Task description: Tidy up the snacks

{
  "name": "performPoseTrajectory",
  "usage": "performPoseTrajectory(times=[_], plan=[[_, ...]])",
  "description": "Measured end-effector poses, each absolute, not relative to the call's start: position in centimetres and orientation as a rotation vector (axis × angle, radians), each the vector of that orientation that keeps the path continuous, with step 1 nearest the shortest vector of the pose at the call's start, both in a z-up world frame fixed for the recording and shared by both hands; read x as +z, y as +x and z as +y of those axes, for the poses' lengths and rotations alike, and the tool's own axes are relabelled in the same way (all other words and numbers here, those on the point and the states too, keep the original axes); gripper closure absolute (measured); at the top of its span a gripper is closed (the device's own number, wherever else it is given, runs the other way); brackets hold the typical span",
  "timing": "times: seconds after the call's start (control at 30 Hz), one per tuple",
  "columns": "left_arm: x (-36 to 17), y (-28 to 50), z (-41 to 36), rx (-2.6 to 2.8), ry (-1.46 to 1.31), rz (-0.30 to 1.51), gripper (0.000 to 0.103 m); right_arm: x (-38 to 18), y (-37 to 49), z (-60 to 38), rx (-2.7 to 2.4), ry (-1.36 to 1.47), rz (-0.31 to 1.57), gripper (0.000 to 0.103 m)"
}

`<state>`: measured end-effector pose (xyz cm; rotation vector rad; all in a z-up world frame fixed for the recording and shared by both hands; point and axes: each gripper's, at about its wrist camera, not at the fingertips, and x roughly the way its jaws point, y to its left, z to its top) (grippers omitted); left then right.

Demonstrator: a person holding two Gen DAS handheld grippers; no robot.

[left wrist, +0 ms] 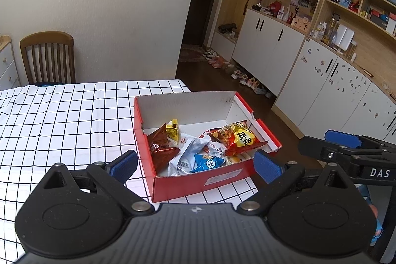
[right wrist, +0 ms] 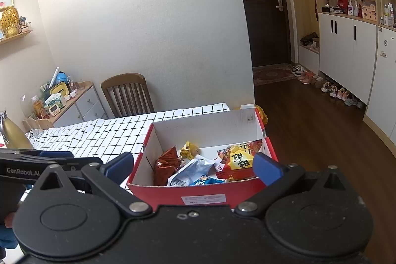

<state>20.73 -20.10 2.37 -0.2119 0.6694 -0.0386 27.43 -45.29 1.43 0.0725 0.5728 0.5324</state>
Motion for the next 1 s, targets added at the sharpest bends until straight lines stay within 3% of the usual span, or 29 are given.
performPoseTrajectory(times=[1.0], plan=[[2.30, 20.53, -20.42, -0.079, -0.268, 0.674, 0.002, 1.44, 27.41, -44.87, 0.527, 0.045, 0.576, 0.000]])
